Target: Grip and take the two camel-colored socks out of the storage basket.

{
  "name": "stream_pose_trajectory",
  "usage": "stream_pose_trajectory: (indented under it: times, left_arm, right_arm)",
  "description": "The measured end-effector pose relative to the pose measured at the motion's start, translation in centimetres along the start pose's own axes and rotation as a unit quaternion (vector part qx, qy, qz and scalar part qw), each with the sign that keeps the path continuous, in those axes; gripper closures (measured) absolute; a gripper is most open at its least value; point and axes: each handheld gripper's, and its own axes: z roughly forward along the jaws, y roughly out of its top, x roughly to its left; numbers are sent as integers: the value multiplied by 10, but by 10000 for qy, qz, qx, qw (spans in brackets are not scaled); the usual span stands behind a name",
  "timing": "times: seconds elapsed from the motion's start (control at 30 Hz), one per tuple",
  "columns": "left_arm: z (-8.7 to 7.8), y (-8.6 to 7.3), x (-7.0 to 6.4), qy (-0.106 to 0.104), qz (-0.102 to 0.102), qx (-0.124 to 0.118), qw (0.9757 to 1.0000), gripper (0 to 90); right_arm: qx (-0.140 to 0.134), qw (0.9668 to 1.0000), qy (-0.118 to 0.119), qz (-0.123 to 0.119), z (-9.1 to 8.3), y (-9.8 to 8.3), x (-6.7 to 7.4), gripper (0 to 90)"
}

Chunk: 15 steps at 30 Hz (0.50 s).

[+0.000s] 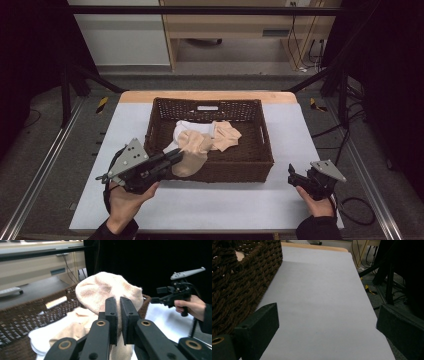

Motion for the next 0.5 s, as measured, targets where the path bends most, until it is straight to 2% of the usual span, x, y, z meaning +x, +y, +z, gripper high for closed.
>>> stream_pose_trajectory:
  times: [0.13, 0.27, 0.5]
  left_arm:
    - [0, -13, -7, -74, 18, 131, 9999, 843]
    - [3, -26, -12, -150, 20, 362, 9992, 843]
    - [9, -53, -23, -262, -40, 796, 9965, 842]
  right_arm:
    - [-10, 10000, -17, 3, 0, 0, 0, 47]
    - [-9, 10000, -23, 8, -1, -1, -1, 47]
    - [1, 10000, -11, 13, -2, -1, 0, 47]
